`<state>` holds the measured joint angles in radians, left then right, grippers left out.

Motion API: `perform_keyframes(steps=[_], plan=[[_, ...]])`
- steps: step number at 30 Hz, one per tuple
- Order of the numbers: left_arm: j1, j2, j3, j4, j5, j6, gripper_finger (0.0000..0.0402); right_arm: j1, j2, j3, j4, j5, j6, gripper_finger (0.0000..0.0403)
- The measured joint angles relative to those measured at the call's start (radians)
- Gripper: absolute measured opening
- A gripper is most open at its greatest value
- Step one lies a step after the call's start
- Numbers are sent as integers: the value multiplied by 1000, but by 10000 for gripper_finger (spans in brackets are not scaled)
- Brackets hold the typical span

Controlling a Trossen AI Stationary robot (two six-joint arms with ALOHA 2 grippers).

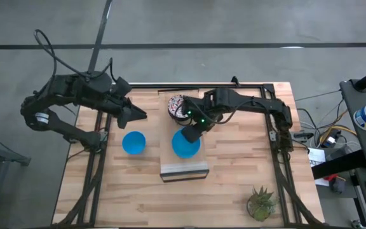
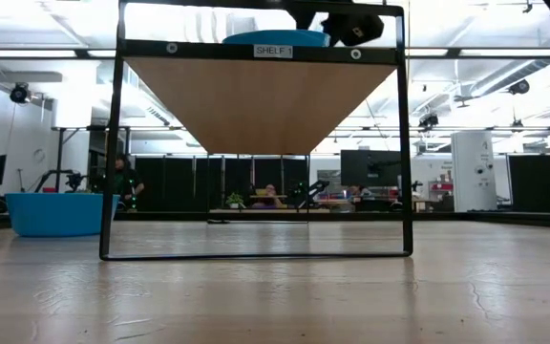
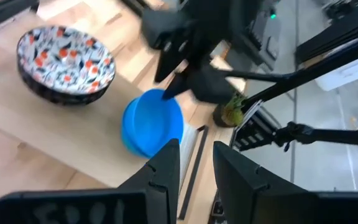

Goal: Pick & Place Mini bowls
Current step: Stack the bottom blue bowl on top of the blue bowl on the shelf

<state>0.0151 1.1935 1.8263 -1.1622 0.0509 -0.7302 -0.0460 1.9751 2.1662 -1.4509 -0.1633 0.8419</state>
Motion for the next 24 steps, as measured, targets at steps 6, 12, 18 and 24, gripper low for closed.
perform_keyframes(steps=[6,12,18,24], plan=[[0,13,-4,-27,0,-2,89,0,-45,0,30,32,12,176],[0,16,-32,-23,0,-8,89,0,-74,-1,49,12,3,113],[0,16,-50,-22,0,-20,89,0,-45,-22,72,-24,-54,17],[0,13,-50,-20,0,-31,89,-12,-42,-52,76,-3,-73,8]])
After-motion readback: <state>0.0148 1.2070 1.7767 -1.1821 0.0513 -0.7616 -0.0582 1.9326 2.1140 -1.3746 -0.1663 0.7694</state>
